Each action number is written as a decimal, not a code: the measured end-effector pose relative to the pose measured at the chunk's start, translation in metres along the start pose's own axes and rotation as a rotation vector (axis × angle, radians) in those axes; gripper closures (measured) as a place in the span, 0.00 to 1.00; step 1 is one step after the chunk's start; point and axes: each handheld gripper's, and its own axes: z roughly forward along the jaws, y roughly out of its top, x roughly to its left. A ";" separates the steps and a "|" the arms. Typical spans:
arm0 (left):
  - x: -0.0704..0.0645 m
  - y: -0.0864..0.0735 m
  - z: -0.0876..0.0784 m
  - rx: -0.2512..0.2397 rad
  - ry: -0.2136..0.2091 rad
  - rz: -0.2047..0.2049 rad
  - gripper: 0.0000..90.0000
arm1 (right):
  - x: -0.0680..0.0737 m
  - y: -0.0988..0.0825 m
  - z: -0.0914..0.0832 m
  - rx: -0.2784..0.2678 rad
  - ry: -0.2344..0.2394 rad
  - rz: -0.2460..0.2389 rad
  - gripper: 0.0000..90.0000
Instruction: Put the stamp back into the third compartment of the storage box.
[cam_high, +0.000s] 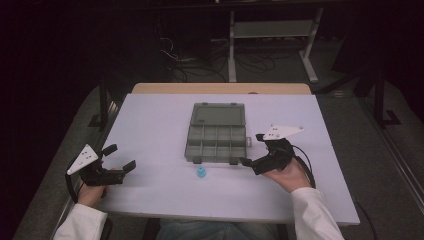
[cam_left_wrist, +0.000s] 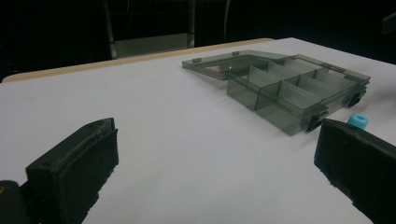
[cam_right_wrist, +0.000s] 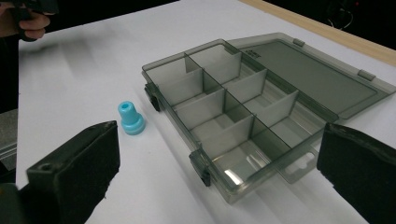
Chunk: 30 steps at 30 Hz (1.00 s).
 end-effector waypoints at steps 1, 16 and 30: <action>0.000 0.000 0.000 -0.003 -0.001 -0.001 0.00 | 0.001 0.001 0.001 -0.002 0.003 -0.003 0.00; -0.001 0.000 0.001 -0.016 -0.001 -0.013 0.00 | 0.011 0.010 0.016 0.014 0.041 -0.026 0.00; -0.001 0.001 0.000 -0.019 -0.001 -0.008 0.00 | 0.018 0.015 0.028 0.021 0.074 -0.039 0.00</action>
